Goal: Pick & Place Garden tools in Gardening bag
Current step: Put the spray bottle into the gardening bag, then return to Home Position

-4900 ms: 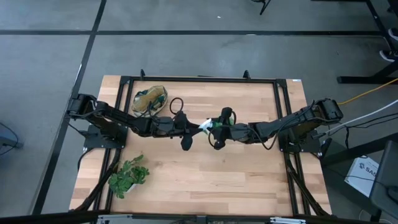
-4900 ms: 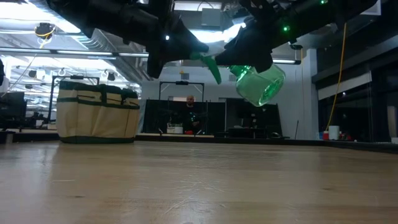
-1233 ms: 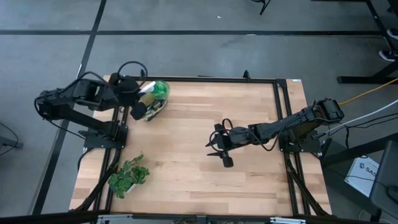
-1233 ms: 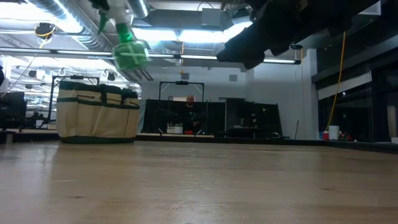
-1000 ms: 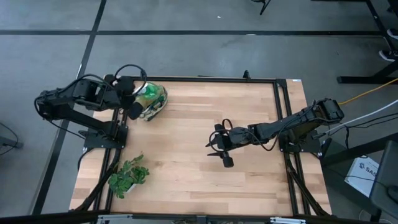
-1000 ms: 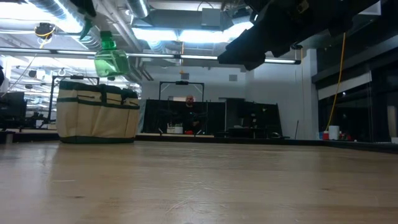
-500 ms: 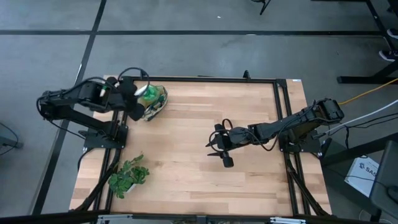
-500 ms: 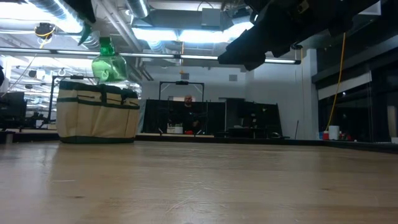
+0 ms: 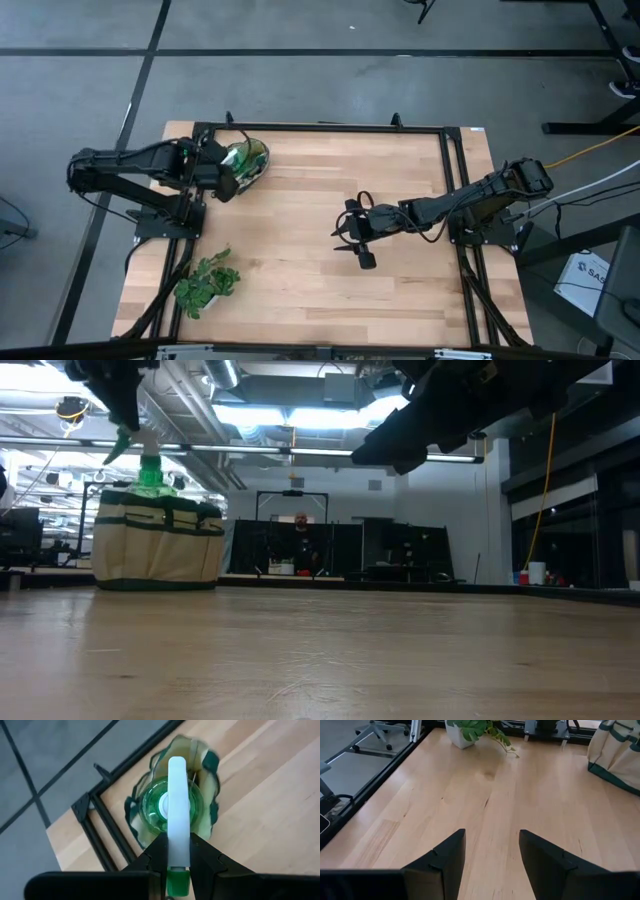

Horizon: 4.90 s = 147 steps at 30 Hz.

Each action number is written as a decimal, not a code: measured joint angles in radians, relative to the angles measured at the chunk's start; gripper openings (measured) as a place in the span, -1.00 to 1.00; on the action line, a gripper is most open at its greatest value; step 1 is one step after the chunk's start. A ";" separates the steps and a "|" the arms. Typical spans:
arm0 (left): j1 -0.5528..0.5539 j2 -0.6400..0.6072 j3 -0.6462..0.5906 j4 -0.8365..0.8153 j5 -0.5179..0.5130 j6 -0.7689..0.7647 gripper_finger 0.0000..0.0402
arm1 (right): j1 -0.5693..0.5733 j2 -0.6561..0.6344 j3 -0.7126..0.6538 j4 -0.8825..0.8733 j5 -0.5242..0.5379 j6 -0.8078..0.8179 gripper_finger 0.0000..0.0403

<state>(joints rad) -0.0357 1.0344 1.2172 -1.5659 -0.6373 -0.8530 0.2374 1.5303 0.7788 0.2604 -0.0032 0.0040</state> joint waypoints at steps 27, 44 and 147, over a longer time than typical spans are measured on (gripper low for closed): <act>0.310 -0.001 -0.190 0.305 0.243 0.224 -0.77 | 0.000 0.000 0.000 -0.018 0.000 -0.011 -0.07; 0.515 0.001 -0.335 0.693 0.597 0.448 -0.77 | 0.000 0.000 0.000 -0.018 -0.001 -0.011 -0.07; -0.102 -0.943 -1.078 1.568 0.500 0.842 -0.28 | -0.114 -0.821 -0.689 0.192 0.079 -0.147 -0.07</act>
<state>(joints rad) -0.1379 0.0910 0.1390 0.0025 -0.1371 -0.0113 0.1238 0.7090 0.0895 0.4522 0.0757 -0.1429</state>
